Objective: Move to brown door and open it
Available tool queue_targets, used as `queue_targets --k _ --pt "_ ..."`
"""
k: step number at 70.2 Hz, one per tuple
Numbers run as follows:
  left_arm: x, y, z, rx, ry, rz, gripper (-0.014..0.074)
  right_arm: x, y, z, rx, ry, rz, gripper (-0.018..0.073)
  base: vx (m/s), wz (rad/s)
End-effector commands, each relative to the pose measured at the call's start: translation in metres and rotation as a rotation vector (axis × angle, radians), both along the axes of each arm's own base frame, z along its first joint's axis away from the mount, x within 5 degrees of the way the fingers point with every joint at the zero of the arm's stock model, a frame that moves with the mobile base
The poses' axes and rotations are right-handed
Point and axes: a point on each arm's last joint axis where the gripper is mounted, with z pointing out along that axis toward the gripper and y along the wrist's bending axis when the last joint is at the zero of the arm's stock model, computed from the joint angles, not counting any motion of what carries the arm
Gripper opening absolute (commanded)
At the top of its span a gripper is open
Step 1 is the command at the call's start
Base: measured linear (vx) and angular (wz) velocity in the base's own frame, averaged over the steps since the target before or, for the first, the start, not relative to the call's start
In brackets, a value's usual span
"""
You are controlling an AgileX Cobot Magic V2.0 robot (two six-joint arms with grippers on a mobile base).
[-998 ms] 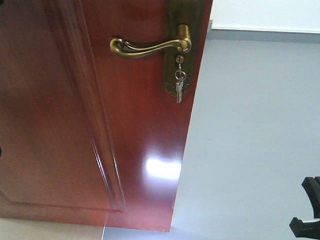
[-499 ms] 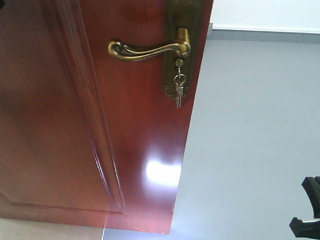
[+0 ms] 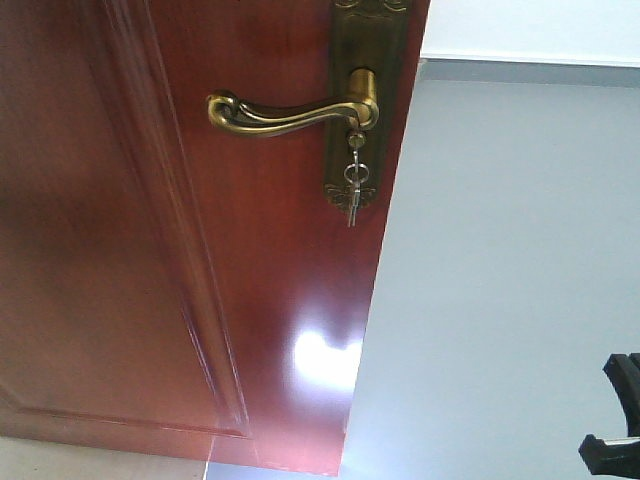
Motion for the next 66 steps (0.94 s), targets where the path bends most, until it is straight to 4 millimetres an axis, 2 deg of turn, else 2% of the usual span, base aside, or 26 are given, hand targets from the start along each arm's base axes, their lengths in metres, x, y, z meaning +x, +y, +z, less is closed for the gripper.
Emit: queue_targets --k 1,14,66 --pt "-0.01 0.0 -0.006 -0.023 -0.121 -0.005 0.0017 0.001 -0.001 0.007 -0.011 -0.095 -0.006 0.0 0.0 0.0" --pt "-0.023 0.001 -0.051 -0.023 -0.12 -0.003 0.0017 0.001 -0.001 0.007 -0.011 -0.095 -0.006 0.0 0.0 0.0" --pt "-0.026 0.003 -0.055 -0.014 -0.067 0.012 0.0017 0.001 -0.001 0.007 -0.011 -0.095 -0.006 0.0 0.0 0.0"
